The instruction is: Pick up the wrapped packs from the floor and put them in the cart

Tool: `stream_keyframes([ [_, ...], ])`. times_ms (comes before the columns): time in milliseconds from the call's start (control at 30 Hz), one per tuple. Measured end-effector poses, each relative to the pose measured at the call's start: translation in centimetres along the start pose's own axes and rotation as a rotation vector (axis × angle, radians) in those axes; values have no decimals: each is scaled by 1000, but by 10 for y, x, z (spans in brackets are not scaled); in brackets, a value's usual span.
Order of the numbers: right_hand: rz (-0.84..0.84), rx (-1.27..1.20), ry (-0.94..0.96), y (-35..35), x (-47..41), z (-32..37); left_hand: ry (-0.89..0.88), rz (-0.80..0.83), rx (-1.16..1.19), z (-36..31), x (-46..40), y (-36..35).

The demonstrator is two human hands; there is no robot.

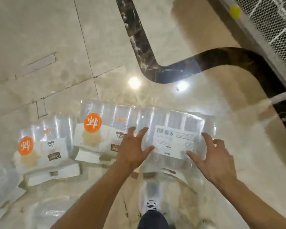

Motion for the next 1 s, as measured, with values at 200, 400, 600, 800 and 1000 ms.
stream_keyframes([
  [200, -106, -317, 12, -40, -43, -12, -129, 52, 250, 0, -52, -39],
  [400, -125, -426, -41, -34, -37, -19, -111, 35, 355, -34, -46, -43],
  [600, -187, -461, -113, 32, 14, -42, -179, -27, 305, -101, 2, 7],
  [800, -329, -490, -112, 203, 119, -32, -267, -77, 362, -205, 99, 132],
  [1000, -499, -464, -167, 412, 282, -22, -416, -140, 323, -337, 241, 322],
])
Point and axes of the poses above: each hand's wrist, its own x-axis away from the middle knuckle, its own y-axis out of the back of the hand, z = x × y, the point moved 9 cm from there along -x, towards the middle knuckle, and after that the axes turned 3 degrees about z, right-handed, at the moved point
